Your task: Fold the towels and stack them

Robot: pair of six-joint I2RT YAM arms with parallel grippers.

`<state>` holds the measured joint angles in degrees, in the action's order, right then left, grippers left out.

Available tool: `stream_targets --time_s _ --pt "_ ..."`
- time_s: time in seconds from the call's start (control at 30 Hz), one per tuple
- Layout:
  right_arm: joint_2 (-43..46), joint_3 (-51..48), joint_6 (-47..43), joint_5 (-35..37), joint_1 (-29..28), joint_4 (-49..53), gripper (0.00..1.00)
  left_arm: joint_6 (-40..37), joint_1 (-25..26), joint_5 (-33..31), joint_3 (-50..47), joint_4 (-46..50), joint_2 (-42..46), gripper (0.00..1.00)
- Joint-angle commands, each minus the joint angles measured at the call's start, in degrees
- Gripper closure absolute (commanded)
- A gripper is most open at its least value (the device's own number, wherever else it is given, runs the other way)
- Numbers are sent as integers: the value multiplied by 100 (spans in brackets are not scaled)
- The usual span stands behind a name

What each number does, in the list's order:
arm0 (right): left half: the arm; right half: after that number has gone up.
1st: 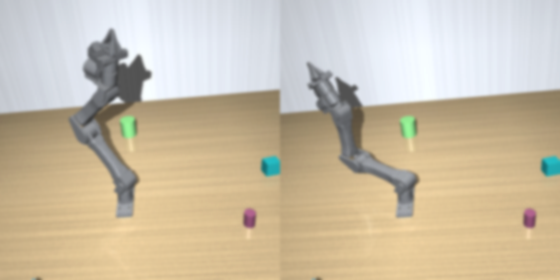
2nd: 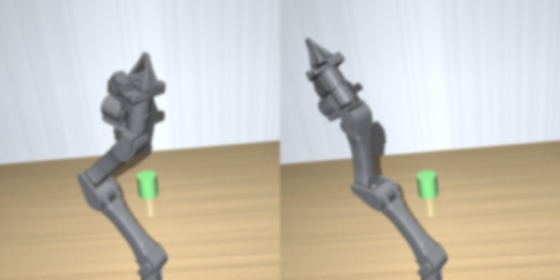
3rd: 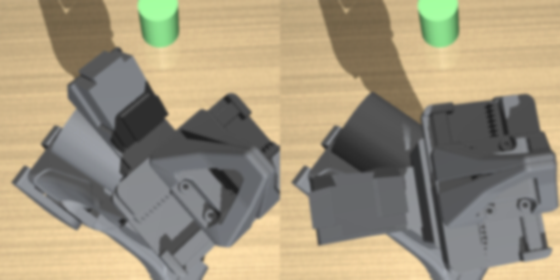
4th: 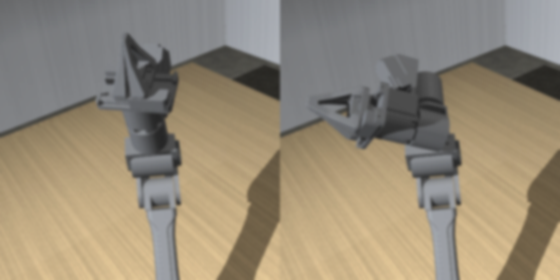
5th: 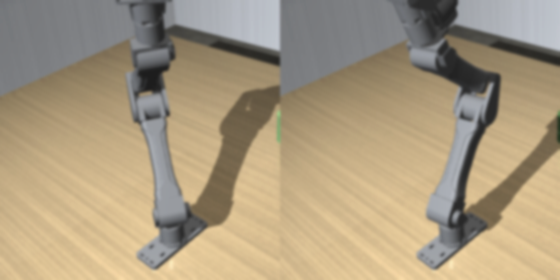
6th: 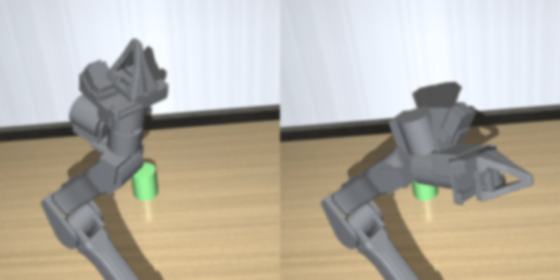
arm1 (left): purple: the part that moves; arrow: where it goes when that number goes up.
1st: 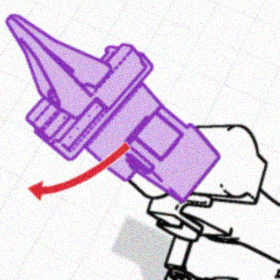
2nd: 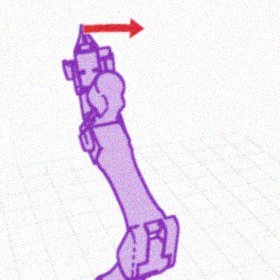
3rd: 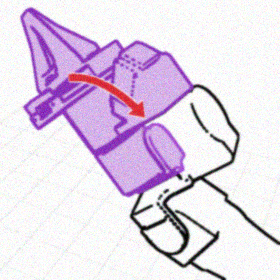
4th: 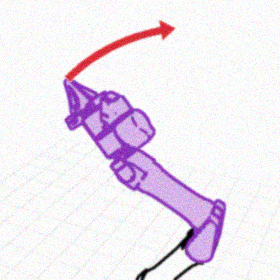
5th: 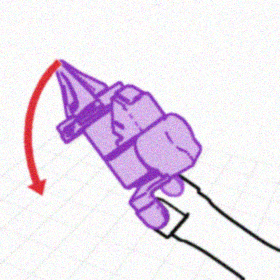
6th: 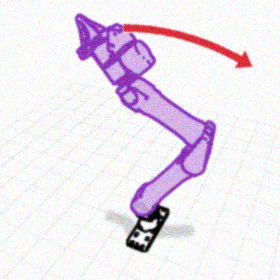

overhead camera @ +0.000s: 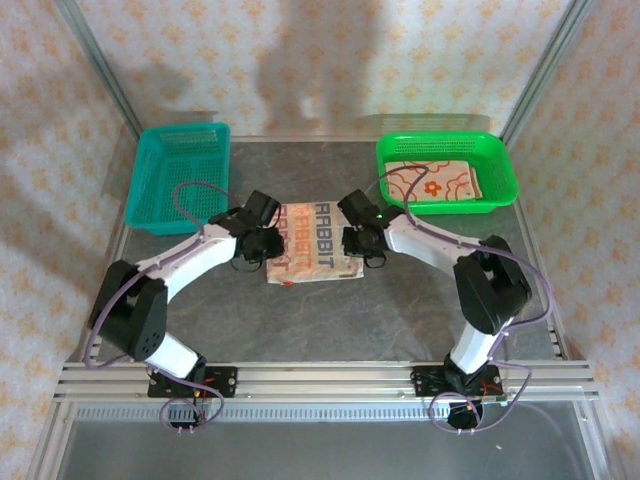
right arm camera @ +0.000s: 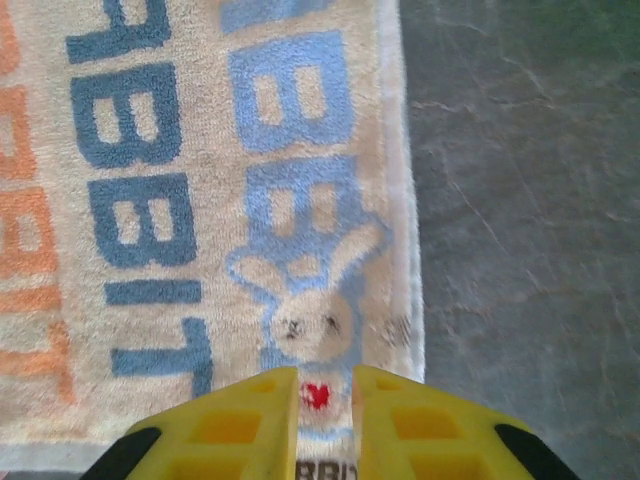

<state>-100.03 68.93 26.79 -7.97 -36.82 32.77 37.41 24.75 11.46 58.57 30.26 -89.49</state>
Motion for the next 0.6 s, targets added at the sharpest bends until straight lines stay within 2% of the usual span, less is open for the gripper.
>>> stream_targets --time_s 0.0,0.13,0.23,0.43,0.57 --pt "-474 154 -102 -63 14 -31 82 5 -7 113 10 -217 -519 88" --pt "-693 43 -65 -117 -7 -178 86 72 -8 172 -134 -364 -823 90" --pt "-619 -232 43 -122 -103 -278 86 121 2 174 -398 -383 -740 90" --pt "-129 -1055 547 -78 -457 -467 86 231 17 293 -1323 -451 -145 90" --pt "276 -1512 957 72 -924 -457 86 408 109 415 -1839 -371 426 90"
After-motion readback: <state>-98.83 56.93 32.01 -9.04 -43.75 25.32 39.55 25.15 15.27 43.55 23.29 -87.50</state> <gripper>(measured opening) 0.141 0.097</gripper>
